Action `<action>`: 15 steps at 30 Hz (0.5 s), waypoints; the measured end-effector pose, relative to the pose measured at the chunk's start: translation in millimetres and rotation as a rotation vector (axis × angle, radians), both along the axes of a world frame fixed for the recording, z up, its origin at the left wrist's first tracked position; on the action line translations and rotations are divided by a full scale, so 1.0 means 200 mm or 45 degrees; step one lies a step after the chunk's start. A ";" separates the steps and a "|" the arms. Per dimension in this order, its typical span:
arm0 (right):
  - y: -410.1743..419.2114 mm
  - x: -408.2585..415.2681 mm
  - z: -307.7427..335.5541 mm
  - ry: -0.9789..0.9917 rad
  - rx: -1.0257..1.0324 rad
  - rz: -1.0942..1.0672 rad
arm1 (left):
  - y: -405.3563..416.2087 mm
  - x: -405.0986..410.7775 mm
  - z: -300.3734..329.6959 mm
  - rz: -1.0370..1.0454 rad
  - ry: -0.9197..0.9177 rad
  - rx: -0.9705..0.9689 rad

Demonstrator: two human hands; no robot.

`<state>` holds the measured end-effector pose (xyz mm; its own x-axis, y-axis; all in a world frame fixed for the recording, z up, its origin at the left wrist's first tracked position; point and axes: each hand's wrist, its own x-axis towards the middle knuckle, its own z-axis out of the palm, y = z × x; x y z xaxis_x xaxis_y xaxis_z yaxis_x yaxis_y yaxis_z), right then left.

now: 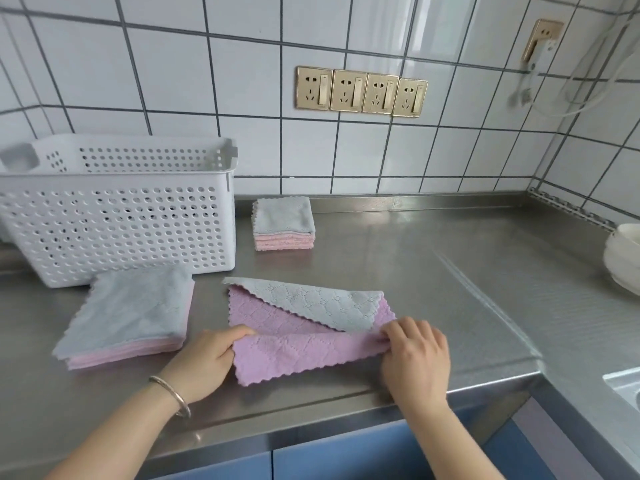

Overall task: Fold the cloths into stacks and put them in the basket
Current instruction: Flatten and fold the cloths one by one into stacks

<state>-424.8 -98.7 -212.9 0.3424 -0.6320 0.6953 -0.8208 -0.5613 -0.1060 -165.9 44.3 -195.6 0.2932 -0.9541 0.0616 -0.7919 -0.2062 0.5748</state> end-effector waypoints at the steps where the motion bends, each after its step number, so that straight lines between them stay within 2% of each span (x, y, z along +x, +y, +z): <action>1: -0.02 -0.02 0.02 -0.006 -0.048 -0.010 | 0.00 0.00 0.01 0.021 -0.003 0.005; 3: -0.05 -0.05 0.06 -0.019 -0.110 0.002 | 0.01 0.00 0.02 0.013 0.015 0.011; 7: -0.07 -0.10 0.06 0.033 -0.119 0.209 | 0.05 0.02 0.05 -0.084 0.133 0.030; 10: -0.06 -0.17 0.04 0.207 0.031 0.361 | 0.08 0.01 0.09 -0.186 0.188 0.097; 12: -0.05 -0.20 0.03 0.306 0.147 0.414 | 0.11 0.03 0.10 -0.299 0.135 0.239; 14: -0.06 -0.19 0.04 0.241 0.221 0.443 | 0.13 0.03 0.13 -0.362 0.135 0.344; 15: -0.06 -0.17 0.05 0.192 0.243 0.459 | 0.13 0.02 0.16 -0.366 0.236 0.355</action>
<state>-458.1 -110.8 -202.0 0.6535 -0.5658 0.5028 -0.5904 -0.7967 -0.1292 -162.6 70.2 -163.3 -0.0043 -0.9711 -0.2384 -0.7285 -0.1603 0.6661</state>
